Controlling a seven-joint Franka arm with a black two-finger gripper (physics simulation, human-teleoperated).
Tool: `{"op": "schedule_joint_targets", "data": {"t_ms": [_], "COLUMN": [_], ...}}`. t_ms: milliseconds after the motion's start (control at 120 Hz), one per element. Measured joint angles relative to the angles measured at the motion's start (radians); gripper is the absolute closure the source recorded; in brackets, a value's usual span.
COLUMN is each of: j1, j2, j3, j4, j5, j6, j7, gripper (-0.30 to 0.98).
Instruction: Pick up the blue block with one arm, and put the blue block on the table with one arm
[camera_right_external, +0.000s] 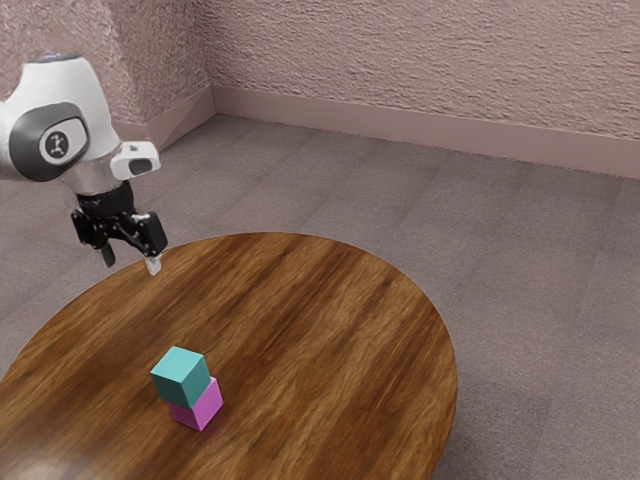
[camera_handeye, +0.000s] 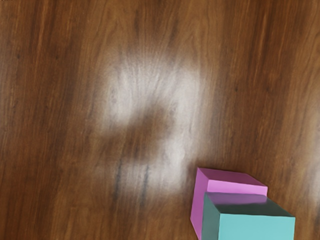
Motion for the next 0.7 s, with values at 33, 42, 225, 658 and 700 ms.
{"op": "schedule_joint_targets", "data": {"t_ms": [33, 42, 225, 658, 700], "j1": [0.000, 0.000, 0.041, 0.024, 0.021], "j2": [-0.013, -0.017, -0.117, -0.224, -0.222], "j3": [-0.010, -0.012, -0.096, -0.186, -0.186], "j4": [-0.039, -0.049, -0.247, -0.448, -0.454], "j5": [0.012, 0.015, 0.080, 0.031, 0.013], "j6": [0.038, 0.048, 0.241, 0.326, 0.315], "j7": [-0.004, -0.005, -0.023, -0.111, -0.123], "gripper": [0.03, 0.03, 0.03, 0.03, 0.03]}}
